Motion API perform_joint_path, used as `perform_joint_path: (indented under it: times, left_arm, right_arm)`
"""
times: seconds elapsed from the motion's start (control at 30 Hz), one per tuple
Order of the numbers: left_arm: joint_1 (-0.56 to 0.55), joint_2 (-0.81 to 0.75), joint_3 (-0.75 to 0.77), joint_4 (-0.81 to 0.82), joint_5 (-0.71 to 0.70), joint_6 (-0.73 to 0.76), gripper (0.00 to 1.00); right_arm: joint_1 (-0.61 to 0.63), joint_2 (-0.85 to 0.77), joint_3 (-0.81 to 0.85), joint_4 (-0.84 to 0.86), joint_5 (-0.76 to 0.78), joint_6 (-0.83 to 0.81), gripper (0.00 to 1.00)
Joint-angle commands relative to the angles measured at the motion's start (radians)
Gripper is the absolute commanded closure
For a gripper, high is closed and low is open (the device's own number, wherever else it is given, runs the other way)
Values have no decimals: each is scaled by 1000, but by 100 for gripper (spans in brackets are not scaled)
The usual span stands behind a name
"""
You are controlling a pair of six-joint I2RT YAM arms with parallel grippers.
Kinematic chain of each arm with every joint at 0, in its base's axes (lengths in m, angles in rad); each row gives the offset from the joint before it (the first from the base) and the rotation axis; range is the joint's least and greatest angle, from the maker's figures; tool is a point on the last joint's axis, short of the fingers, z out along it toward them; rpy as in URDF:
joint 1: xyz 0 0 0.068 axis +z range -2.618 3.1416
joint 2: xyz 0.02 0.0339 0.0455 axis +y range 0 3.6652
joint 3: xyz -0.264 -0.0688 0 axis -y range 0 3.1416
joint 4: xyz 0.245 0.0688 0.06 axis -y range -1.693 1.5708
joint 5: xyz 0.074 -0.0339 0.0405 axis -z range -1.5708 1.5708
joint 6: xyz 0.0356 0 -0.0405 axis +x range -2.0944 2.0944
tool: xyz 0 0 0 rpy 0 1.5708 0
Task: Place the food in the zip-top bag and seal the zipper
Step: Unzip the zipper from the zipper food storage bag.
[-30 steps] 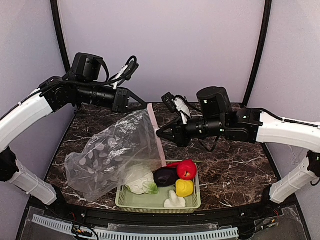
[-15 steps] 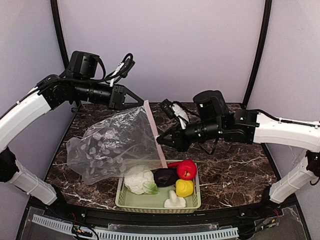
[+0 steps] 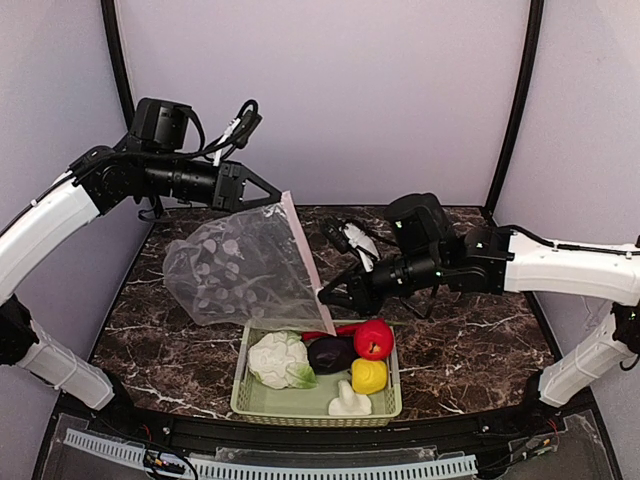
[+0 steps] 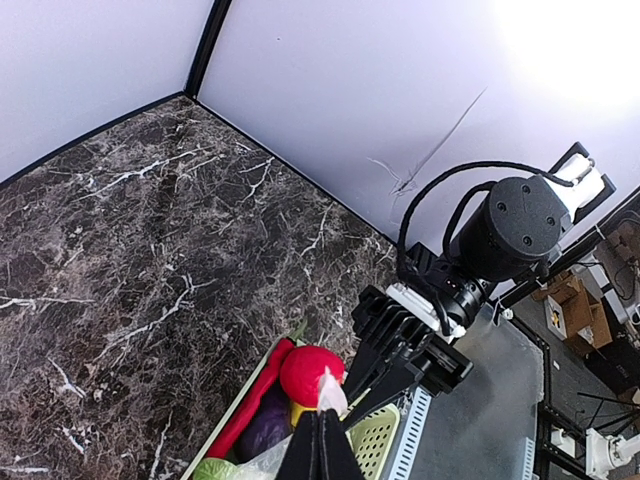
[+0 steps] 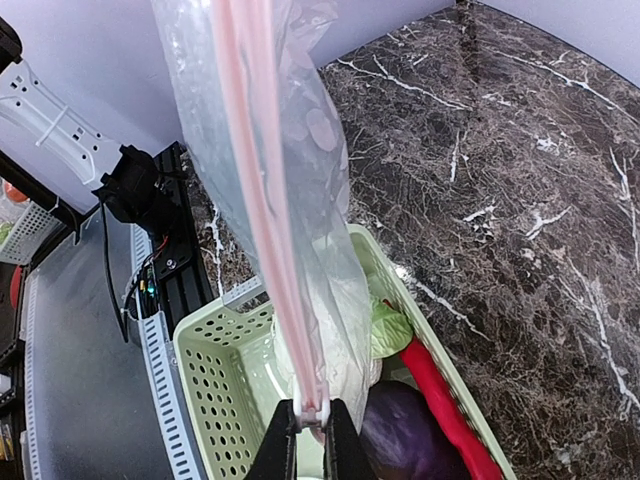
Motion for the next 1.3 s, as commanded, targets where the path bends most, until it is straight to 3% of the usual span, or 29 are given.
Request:
perform_joint_path:
  times: [0.0, 1.27]
  left_arm:
    - [33, -48, 47, 62, 10, 10, 99]
    - [148, -31, 43, 87, 81, 3, 99]
  right_arm:
    - [-7, 4, -44, -93, -17, 21, 100]
    - [19, -3, -119, -118, -47, 63, 100]
